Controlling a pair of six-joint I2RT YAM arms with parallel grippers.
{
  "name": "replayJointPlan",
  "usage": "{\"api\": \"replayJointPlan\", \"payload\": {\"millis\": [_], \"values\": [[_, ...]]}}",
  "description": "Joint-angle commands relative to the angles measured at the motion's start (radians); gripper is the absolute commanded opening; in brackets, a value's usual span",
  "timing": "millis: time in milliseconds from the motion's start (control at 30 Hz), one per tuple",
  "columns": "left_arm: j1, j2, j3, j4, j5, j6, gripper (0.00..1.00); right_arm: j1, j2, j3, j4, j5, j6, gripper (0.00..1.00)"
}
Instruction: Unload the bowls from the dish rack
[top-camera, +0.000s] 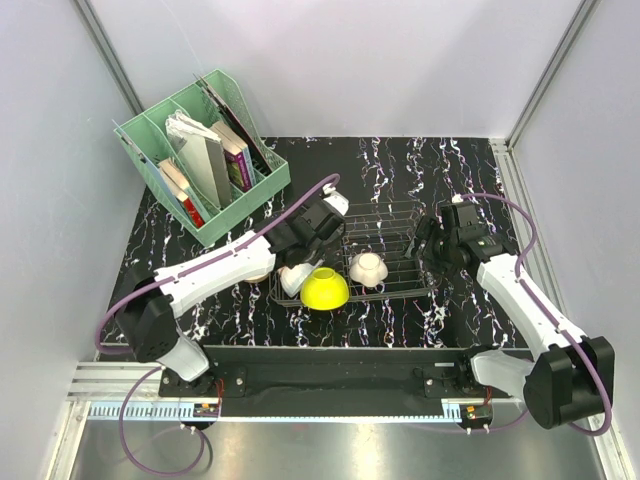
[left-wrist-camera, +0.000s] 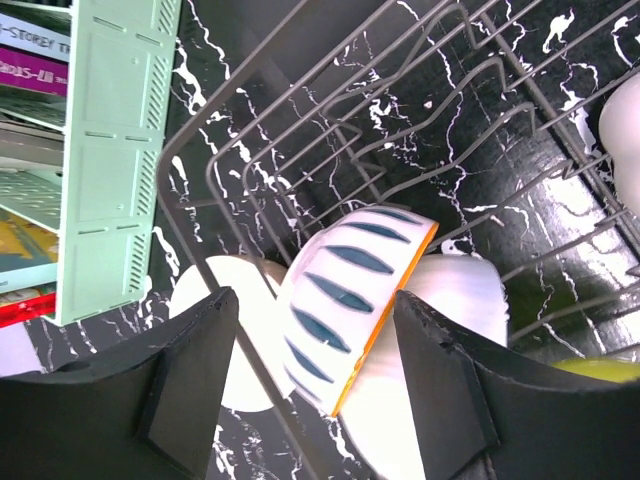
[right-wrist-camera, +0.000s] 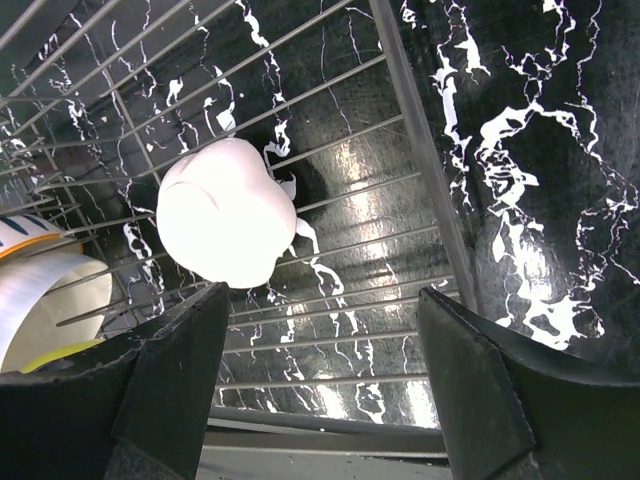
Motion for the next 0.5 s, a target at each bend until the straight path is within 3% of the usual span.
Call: {"api": "replayJointPlan", "payload": {"millis": [0, 467], "values": [[0.010, -0.056, 0.034, -0.037, -0.048, 0.047, 0.68, -0.005, 0.024, -0.024, -0.011, 0.090, -0.028, 0.83], [0.010, -0.068, -0.022, -0.071, 0.024, -0.012, 0.66, -0.003, 0.009, -0.041, -0.008, 0.106, -0.023, 0.83]]}}
